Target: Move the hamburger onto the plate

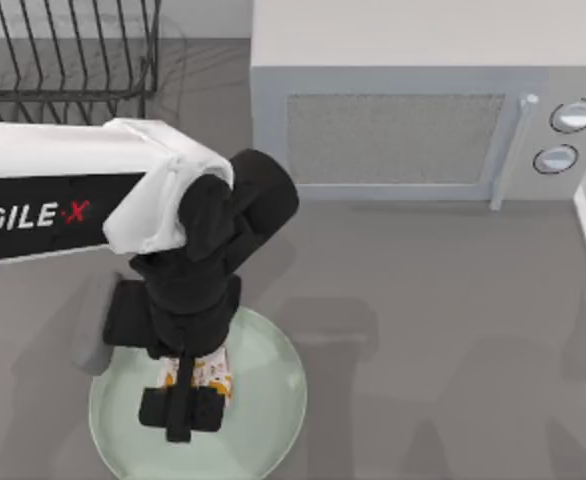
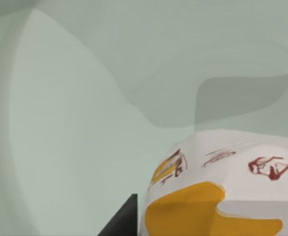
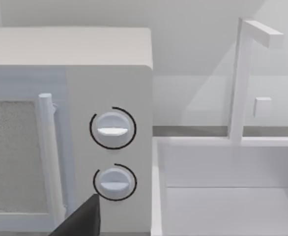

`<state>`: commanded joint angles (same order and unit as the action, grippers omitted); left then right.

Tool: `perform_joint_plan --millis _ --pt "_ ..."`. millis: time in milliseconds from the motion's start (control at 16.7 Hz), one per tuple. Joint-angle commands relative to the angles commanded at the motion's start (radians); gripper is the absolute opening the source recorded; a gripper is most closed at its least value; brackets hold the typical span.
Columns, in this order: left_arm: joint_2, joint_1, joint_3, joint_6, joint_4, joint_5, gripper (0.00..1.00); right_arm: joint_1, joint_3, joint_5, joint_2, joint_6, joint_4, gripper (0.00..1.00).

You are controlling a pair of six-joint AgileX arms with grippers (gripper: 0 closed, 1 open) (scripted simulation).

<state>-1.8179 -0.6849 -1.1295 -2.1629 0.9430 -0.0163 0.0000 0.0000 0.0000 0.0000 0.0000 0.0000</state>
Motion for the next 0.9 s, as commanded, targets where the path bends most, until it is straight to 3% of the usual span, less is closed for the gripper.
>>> perform_joint_plan --millis 120,900 --pt "0.000 0.000 0.000 0.000 0.000 0.000 0.00 0.000 0.000 0.000 0.000 0.000 0.000 1.00" --pt "0.000 0.000 0.000 0.000 0.000 0.000 0.98 0.000 0.000 0.000 0.000 0.000 0.000 1.00"
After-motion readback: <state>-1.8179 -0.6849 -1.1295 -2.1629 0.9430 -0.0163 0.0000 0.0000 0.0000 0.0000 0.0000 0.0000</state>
